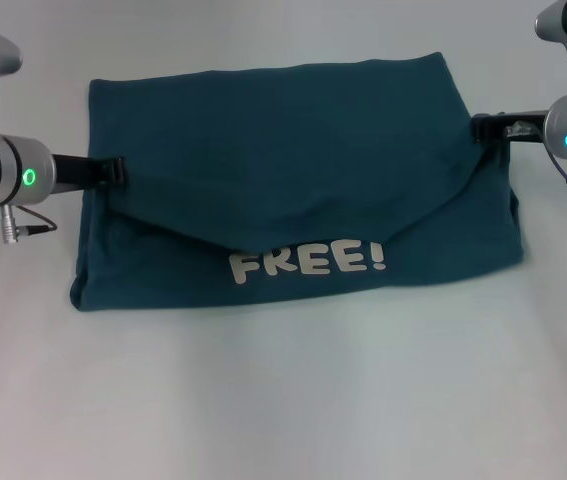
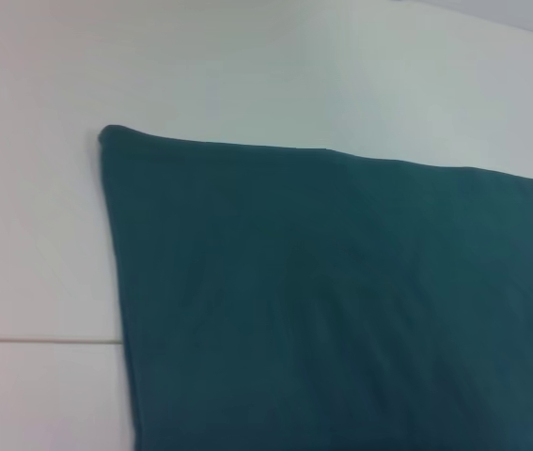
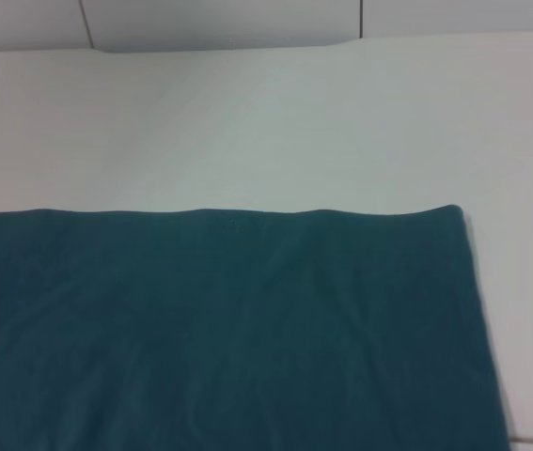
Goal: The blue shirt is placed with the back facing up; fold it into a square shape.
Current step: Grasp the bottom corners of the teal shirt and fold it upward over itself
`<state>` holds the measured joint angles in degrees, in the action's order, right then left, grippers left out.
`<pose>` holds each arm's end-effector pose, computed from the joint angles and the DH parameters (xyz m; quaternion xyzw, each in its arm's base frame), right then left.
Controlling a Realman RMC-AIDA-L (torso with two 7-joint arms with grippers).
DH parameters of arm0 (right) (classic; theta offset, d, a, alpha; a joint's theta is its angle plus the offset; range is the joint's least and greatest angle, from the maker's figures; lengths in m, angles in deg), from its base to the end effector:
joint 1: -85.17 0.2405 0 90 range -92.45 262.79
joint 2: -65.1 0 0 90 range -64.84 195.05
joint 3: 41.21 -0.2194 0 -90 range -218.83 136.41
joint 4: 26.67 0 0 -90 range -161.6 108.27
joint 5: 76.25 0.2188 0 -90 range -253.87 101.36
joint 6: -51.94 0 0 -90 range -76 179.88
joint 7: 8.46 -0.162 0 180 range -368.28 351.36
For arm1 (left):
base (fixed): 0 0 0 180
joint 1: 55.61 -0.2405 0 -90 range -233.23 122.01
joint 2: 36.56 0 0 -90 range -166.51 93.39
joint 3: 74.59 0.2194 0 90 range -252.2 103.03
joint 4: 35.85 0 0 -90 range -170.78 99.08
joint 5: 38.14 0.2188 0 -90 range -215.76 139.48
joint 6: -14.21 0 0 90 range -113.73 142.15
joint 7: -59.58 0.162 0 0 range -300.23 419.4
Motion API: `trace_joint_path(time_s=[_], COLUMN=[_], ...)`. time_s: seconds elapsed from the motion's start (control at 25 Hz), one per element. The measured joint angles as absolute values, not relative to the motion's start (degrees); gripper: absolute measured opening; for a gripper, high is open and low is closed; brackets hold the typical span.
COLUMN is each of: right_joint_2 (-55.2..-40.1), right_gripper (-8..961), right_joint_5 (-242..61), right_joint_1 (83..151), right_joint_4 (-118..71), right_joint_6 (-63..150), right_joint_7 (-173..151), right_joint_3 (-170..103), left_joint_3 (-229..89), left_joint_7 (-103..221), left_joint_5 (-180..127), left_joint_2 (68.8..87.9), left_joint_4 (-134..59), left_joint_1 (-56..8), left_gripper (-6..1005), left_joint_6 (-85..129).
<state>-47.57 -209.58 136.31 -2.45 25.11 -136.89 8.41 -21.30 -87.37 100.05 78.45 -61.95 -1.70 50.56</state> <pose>0.2491 0.4895 0.0447 -0.7605 0.4397 0.0862 0.4700 -0.2131 0.4789 0.0037 -0.7586 -0.5230 -0.0999 0.3755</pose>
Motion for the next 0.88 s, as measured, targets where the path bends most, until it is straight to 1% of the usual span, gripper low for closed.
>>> trace_joint_path(time_s=[0.44, 0.68, 0.76, 0.88], right_joint_2=[-47.23, -47.15, -47.34, -48.08], right_gripper=[30, 29, 29, 29], right_joint_5=[-209.6, -209.5, -209.7, -211.7], right_joint_1=[136.9, 137.5, 137.5, 137.6], right_joint_4=[-0.2, -0.3, -0.6, -0.9], right_joint_6=[26.0, 27.1, 27.2, 27.9], right_joint_7=[-137.7, -137.7, -137.4, -137.2], right_joint_3=[7.9, 8.0, 8.3, 9.0], left_joint_3=[-21.7, -21.4, -21.3, -21.3], left_joint_7=[-87.9, -87.7, -87.4, -85.5], left_joint_5=[99.8, 99.9, 99.9, 100.0], left_joint_2=[78.6, 79.02, 79.29, 80.24], left_joint_4=[-64.4, -64.2, -63.9, -64.2], left_joint_1=[-1.8, -1.1, -1.2, -1.8], left_gripper=[74, 76, 76, 77], left_joint_6=[50.0, 48.3, 48.0, 47.4])
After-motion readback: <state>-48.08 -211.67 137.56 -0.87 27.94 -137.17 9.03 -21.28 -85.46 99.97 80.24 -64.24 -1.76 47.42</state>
